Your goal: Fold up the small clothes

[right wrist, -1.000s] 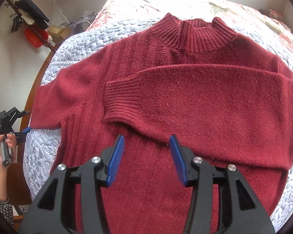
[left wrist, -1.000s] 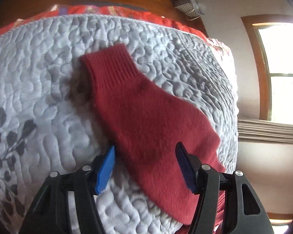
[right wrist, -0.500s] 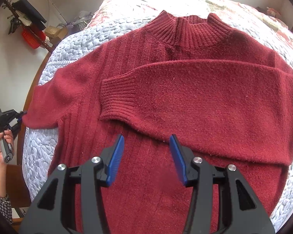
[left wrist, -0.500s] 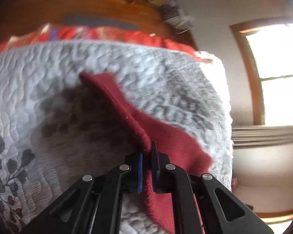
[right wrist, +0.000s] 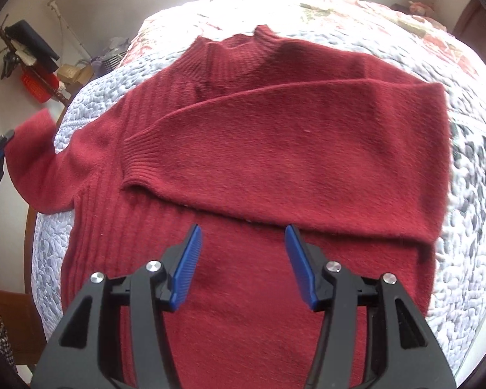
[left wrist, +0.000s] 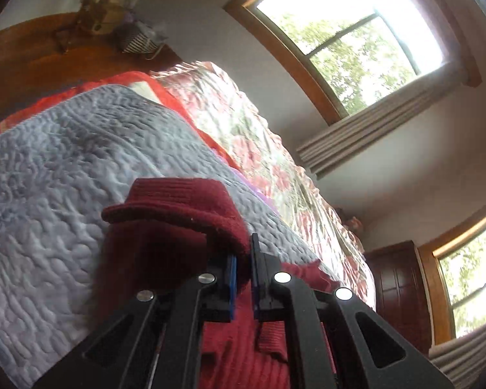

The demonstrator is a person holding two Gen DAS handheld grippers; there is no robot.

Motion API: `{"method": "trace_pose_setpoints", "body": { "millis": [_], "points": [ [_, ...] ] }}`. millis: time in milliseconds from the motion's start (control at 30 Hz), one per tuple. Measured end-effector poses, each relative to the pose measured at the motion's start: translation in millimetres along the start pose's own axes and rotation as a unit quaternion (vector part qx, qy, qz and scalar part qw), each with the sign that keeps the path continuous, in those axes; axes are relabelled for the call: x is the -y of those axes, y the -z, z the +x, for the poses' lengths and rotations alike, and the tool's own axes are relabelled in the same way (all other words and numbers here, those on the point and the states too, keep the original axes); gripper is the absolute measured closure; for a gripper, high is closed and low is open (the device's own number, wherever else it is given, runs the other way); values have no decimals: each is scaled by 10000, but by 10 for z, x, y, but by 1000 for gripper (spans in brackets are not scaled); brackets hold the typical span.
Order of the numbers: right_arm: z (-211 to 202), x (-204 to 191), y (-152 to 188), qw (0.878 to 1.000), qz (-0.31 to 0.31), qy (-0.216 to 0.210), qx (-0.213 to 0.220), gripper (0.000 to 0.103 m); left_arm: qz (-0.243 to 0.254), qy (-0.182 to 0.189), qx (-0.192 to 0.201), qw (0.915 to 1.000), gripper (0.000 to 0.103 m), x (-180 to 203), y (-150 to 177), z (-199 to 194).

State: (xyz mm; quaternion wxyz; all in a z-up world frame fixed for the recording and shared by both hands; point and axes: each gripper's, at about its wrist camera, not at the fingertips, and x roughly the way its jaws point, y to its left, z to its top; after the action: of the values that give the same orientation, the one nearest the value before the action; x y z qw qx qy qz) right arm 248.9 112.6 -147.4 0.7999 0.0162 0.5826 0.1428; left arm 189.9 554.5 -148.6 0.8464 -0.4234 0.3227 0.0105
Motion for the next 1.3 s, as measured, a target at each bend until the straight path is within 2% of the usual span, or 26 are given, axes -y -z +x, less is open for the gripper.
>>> {"method": "trace_pose_setpoints", "body": {
  "millis": [167,300,433,533,667,800,867,900,933,967,1000,1033,1067,1100,1167,1233,1300],
  "points": [
    [-128,360,104,9997,199,66,82,50,549,408,-444,9967,97,755,441,433],
    [-212,648,188,9992,382,76,133,50,885,701,-863,9898,97,1251,918,833],
    [-250,891,278,9986,508,106,130,50,1187,787,-1260,9817,97,1598,1400,1236],
    [-252,1033,330,9981,600,99,99,50,1409,510,-1605,9756,97,1642,1741,1593],
    [-218,1147,385,9979,637,65,46,50,1570,227,-1994,9670,96,1532,2072,1871],
    [-195,1187,427,9981,613,38,3,50,1669,61,-2418,9559,85,1422,2303,1973],
    [-198,1187,423,9983,581,46,-1,50,1647,-5,-2599,9515,75,1367,2343,1904],
    [-203,1179,411,9984,567,56,-10,50,1650,-56,-2687,9490,66,1348,2347,1831],
    [-214,1167,398,9985,554,51,-8,50,1662,-35,-2699,9484,62,1315,2314,1714],
    [-228,1151,377,9986,535,25,0,50,1686,-34,-2669,9489,61,1279,2265,1611],
    [-244,1106,343,9988,485,0,11,50,1720,-61,-2628,9494,56,1250,2187,1489],
    [-275,1060,317,9991,413,-6,36,50,1724,-87,-2551,9514,51,1223,2072,1381],
    [-293,979,264,9995,313,-23,79,50,1725,-215,-2374,9557,51,1162,1945,1256],
    [-308,868,193,9997,188,-62,118,50,1741,-422,-2216,9585,50,1112,1820,1180],
    [-298,599,38,9997,-114,-134,144,50,1975,-1067,-1908,9556,50,1009,1556,1108],
    [-252,272,-131,9984,-483,-227,183,50,2271,-1729,-1641,9442,50,886,1346,1115],
    [-156,-50,-273,9962,-805,-279,156,51,2418,-1998,-1627,9355,51,775,1220,1181]
  ]
}}
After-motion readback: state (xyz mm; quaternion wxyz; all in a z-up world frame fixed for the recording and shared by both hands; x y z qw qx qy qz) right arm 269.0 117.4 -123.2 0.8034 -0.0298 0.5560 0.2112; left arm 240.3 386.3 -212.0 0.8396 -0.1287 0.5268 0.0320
